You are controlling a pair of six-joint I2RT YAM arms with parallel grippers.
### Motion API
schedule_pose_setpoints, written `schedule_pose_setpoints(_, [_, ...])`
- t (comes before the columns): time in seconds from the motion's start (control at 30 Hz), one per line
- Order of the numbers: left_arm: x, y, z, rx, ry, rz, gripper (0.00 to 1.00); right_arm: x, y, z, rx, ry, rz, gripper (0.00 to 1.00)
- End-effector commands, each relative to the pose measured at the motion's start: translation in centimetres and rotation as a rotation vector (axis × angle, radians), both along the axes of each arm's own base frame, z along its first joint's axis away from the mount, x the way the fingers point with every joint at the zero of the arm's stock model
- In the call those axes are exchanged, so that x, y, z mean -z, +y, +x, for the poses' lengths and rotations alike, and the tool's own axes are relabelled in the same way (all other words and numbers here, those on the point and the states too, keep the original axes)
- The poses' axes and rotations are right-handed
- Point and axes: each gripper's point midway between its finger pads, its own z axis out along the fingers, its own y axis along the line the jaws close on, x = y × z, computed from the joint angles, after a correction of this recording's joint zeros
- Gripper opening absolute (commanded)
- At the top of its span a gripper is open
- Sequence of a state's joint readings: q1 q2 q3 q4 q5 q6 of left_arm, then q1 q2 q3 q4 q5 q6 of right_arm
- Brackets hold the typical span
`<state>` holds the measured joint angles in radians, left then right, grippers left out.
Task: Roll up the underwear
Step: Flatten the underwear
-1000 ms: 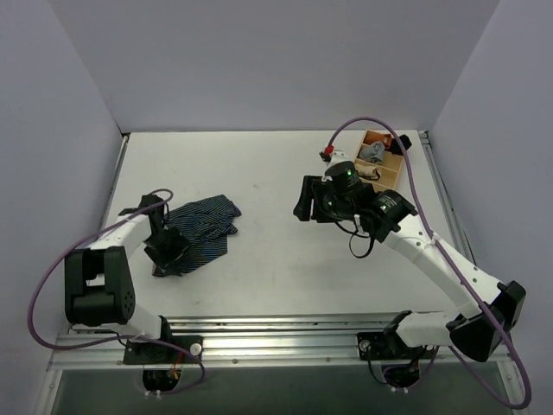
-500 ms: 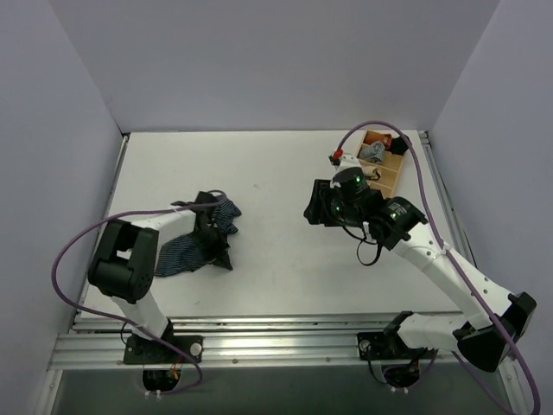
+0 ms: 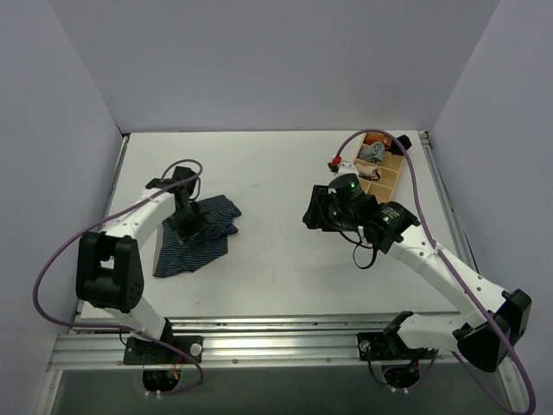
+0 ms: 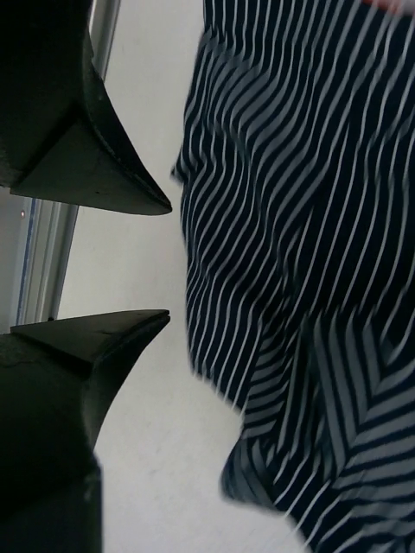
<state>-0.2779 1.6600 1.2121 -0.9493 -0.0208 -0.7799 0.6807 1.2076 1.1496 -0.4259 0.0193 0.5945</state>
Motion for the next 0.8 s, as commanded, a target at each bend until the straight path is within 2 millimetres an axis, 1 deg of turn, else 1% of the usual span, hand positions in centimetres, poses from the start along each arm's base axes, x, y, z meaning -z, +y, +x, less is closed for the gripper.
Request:
schedule_pose_setpoints(0.0, [0.1, 5.4, -1.9, -0.048, 0.045, 0.080, 0.56, -1.4, -0.6, 0.3, 0.029, -0.053, 0.024, 0.44])
schedule_pose_setpoints(0.03, [0.6, 5.7, -2.0, -0.049, 0.056, 0.076, 0.56, -1.7, -0.7, 0.3, 0.030, -0.060, 0.027, 0.44])
schedule_pose_setpoints(0.1, [1.6, 5.8, -1.5, -0.033, 0.070, 0.075, 0.57, -2.0, -1.0, 0.2, 0.034, -0.067, 0.020, 0.44])
schedule_pose_setpoints(0.13, [2.1, 5.4, -1.4, -0.024, 0.074, 0.055, 0.57, -2.1, -1.1, 0.3, 0.036, -0.071, 0.017, 0.44])
schedule_pose_setpoints(0.17, [3.0, 5.1, -1.0, -0.017, 0.080, 0.040, 0.57, -2.4, -1.1, 0.3, 0.035, -0.073, 0.019, 0.44])
schedule_pose_setpoints(0.2, [3.9, 4.9, -1.3, -0.022, 0.110, 0.031, 0.57, -2.4, -1.1, 0.2, 0.035, -0.071, 0.014, 0.44])
schedule_pose_setpoints(0.23, [3.9, 4.8, -1.1, -0.024, 0.101, 0.028, 0.57, -2.5, -1.2, 0.2, 0.034, -0.072, 0.014, 0.44])
schedule_pose_setpoints(0.3, [5.0, 4.6, -1.0, -0.028, 0.121, 0.018, 0.55, -2.7, -1.3, 0.1, 0.034, -0.074, 0.010, 0.44])
schedule_pose_setpoints(0.37, [6.0, 3.7, -1.3, -0.025, 0.137, -0.022, 0.52, -2.9, -1.6, 0.0, 0.036, -0.079, 0.007, 0.44])
schedule_pose_setpoints(0.43, [6.7, 3.2, -1.6, -0.015, 0.151, -0.030, 0.37, -2.8, -1.9, -0.2, 0.043, -0.079, -0.003, 0.44])
schedule_pose_setpoints(0.5, [7.6, 2.2, -2.1, -0.009, 0.172, -0.070, 0.22, -2.7, -2.2, -0.4, 0.048, -0.080, -0.006, 0.43])
schedule_pose_setpoints(0.53, [7.7, 1.5, -2.2, -0.002, 0.173, -0.090, 0.11, -2.7, -2.3, -0.4, 0.053, -0.083, -0.006, 0.43])
schedule_pose_setpoints(0.6, [7.5, -1.2, -1.9, 0.026, 0.148, -0.145, 0.03, -2.3, -2.5, -0.5, 0.055, -0.079, -0.008, 0.42])
schedule_pose_setpoints(0.63, [7.1, -2.5, -1.5, 0.027, 0.131, -0.162, 0.02, -2.1, -2.4, -0.5, 0.055, -0.077, -0.008, 0.41])
schedule_pose_setpoints(0.67, [6.6, -5.0, -1.8, 0.089, 0.116, -0.174, 0.02, -1.8, -2.4, -0.5, 0.053, -0.072, -0.008, 0.41])
schedule_pose_setpoints(0.7, [5.4, -7.2, -0.6, 0.118, 0.078, -0.211, 0.02, -1.6, -2.2, -0.4, 0.053, -0.074, -0.003, 0.41])
schedule_pose_setpoints(0.73, [4.7, -8.9, -0.3, 0.143, 0.063, -0.230, 0.02, -0.8, -2.2, -0.4, 0.051, -0.062, -0.009, 0.40])
schedule_pose_setpoints(0.77, [4.3, -10.4, -0.5, 0.151, 0.074, -0.247, 0.02, -0.3, -1.8, -0.3, 0.049, -0.046, -0.005, 0.40])
